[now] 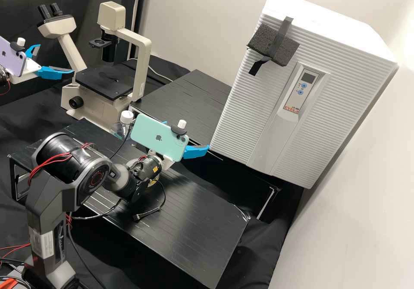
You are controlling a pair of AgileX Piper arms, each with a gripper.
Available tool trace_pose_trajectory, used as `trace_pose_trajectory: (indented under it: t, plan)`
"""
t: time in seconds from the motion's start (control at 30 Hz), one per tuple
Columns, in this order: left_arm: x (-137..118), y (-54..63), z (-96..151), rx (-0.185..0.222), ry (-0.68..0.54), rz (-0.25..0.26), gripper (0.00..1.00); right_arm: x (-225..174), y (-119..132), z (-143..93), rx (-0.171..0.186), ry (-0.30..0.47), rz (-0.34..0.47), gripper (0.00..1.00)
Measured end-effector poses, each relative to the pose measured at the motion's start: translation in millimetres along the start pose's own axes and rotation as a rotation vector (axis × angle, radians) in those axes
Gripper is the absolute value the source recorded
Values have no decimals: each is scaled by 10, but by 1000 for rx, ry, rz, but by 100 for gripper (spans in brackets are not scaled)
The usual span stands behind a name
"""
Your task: Open the petri dish lid.
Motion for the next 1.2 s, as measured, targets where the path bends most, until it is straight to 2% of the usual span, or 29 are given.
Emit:
trace_pose_trajectory:
  t: [0.3, 0.43, 0.53, 0.67, 0.8, 0.97, 1.07, 1.2]
  plan:
    - [0, 0, 0, 0, 0, 0, 100, -17, -6, 3, -1, 2, 0, 100]
    - [0, 0, 0, 0, 0, 0, 100, -219, 15, 26, -5, 15, 0, 100]
    - [0, 0, 0, 0, 0, 0, 100, -440, 52, 1, 21, 54, 30, 100]
    - [0, 0, 0, 0, 0, 0, 100, -776, 51, -61, 32, 136, 64, 100]
    - [0, 0, 0, 0, 0, 0, 100, -1058, -28, -89, 17, 201, 54, 100]
    - [0, 0, 0, 0, 0, 0, 100, -1322, -173, -37, -1, 205, -16, 100]
    - [0, 0, 0, 0, 0, 0, 100, -1365, -160, -26, -21, 222, -32, 100]
    - [0, 0, 0, 0, 0, 0, 100, -1415, -93, 2, -26, 225, -39, 100]
